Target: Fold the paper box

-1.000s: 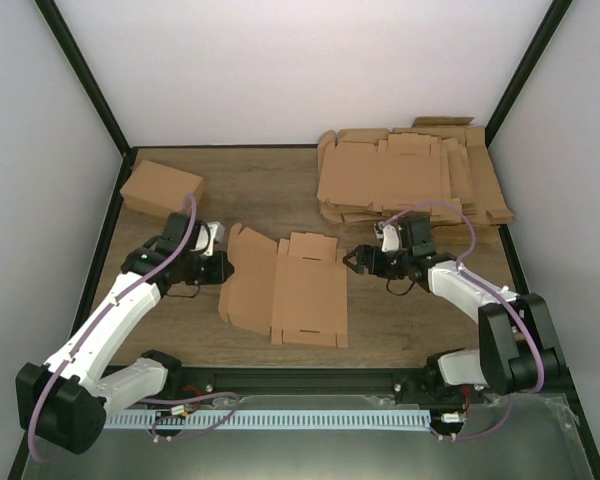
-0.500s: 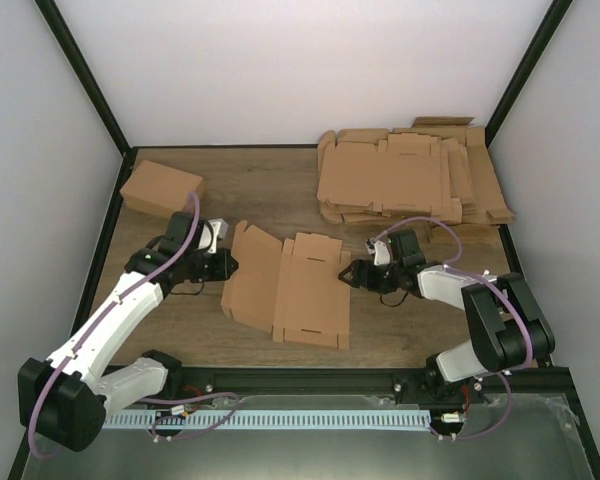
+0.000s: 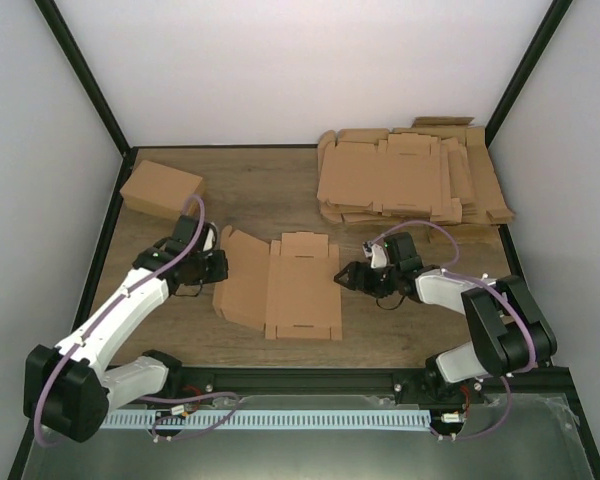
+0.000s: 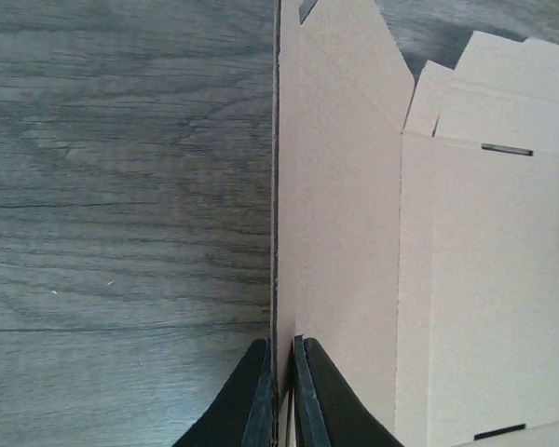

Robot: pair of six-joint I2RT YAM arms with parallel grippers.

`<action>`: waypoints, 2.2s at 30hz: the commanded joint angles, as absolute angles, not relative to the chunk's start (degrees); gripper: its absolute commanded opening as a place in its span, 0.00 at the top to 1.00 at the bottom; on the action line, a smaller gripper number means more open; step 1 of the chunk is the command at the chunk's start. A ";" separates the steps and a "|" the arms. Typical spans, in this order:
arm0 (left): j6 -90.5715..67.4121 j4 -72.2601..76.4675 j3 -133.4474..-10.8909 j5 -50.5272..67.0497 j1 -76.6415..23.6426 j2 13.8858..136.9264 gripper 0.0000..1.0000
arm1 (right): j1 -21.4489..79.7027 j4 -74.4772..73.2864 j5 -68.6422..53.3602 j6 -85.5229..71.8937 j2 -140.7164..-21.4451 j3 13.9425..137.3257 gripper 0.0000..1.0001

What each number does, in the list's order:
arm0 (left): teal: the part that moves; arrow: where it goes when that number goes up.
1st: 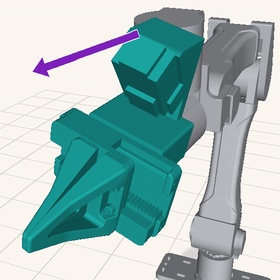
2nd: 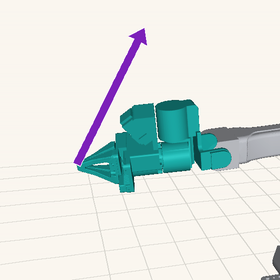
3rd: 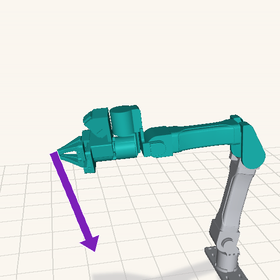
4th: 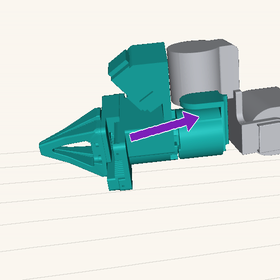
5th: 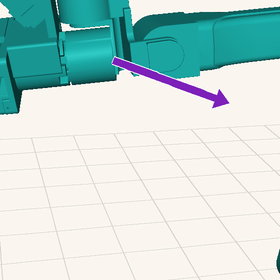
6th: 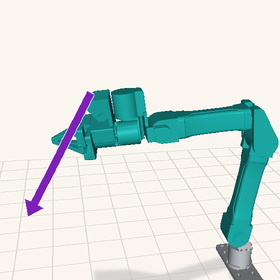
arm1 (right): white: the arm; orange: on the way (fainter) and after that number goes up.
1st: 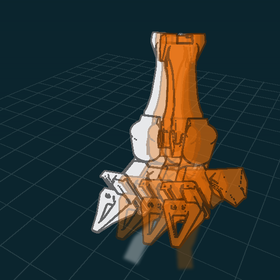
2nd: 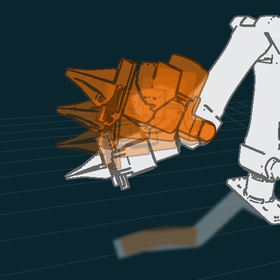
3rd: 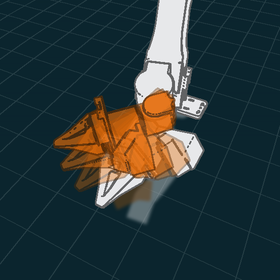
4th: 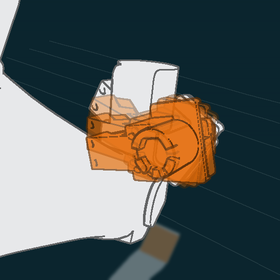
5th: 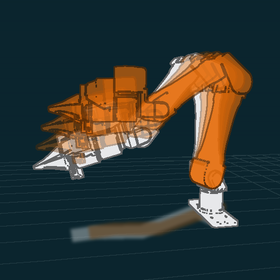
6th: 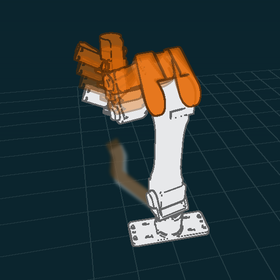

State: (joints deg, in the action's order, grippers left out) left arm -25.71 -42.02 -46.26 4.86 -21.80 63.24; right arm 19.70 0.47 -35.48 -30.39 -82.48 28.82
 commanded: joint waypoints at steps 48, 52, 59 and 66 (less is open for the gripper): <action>-25.14 -39.57 -46.84 6.51 -23.59 74.71 0.90 | 22.48 2.17 -52.52 -33.28 -79.12 28.50 0.71; -25.33 -38.75 -46.81 6.79 -23.99 75.60 0.90 | 22.42 0.19 -52.60 -31.55 -76.63 29.25 0.70; -26.09 -36.32 -46.16 8.90 -24.25 76.63 0.89 | 22.41 0.23 -54.02 -30.06 -79.86 29.82 0.65; -26.18 -35.54 -45.91 8.72 -24.33 76.99 0.89 | 22.46 -3.06 -48.42 -27.39 -82.60 30.79 0.60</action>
State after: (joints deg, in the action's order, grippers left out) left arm -25.36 -37.60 -46.44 4.80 -23.00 76.36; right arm 21.26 -1.72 -50.13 -29.98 -81.38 28.40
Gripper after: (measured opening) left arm 0.110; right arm 0.397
